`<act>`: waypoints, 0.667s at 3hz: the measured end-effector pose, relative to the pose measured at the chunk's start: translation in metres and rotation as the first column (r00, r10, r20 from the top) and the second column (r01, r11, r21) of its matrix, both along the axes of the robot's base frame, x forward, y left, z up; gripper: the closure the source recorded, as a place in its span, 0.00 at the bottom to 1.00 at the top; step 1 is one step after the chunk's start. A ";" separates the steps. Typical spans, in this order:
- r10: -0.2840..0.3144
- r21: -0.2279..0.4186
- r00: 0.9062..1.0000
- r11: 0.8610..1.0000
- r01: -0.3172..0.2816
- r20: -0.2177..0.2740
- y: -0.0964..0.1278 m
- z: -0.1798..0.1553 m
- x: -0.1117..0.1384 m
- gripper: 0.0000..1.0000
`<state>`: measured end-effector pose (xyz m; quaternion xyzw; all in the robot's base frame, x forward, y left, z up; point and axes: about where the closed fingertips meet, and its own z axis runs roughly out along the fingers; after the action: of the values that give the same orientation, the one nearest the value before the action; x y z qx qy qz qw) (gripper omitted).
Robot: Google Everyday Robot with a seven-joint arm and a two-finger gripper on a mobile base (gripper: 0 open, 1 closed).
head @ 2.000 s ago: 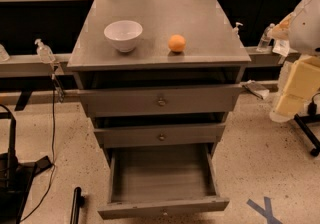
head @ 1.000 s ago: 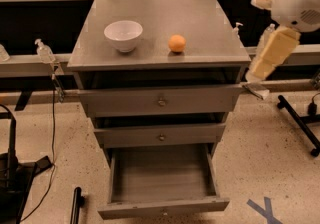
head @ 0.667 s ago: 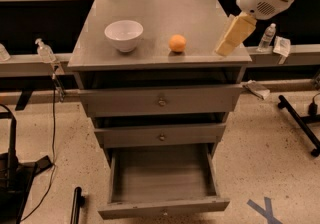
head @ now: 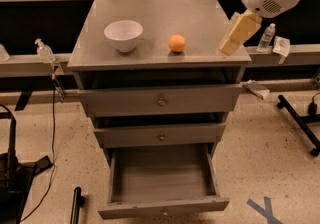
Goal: Place orange into bottom drawer
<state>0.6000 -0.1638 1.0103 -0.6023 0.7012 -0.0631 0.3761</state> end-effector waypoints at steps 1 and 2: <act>0.023 0.027 1.000 0.999 -0.023 -0.006 0.011 -0.011 0.012 0.00; 0.033 0.095 0.999 0.995 -0.032 -0.005 0.026 -0.038 0.045 0.00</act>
Offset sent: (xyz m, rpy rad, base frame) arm 0.0935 0.0415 -0.0705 0.1907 -0.0111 0.0296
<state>0.6449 -0.1374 0.9723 -0.5953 0.6949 -0.0216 0.4029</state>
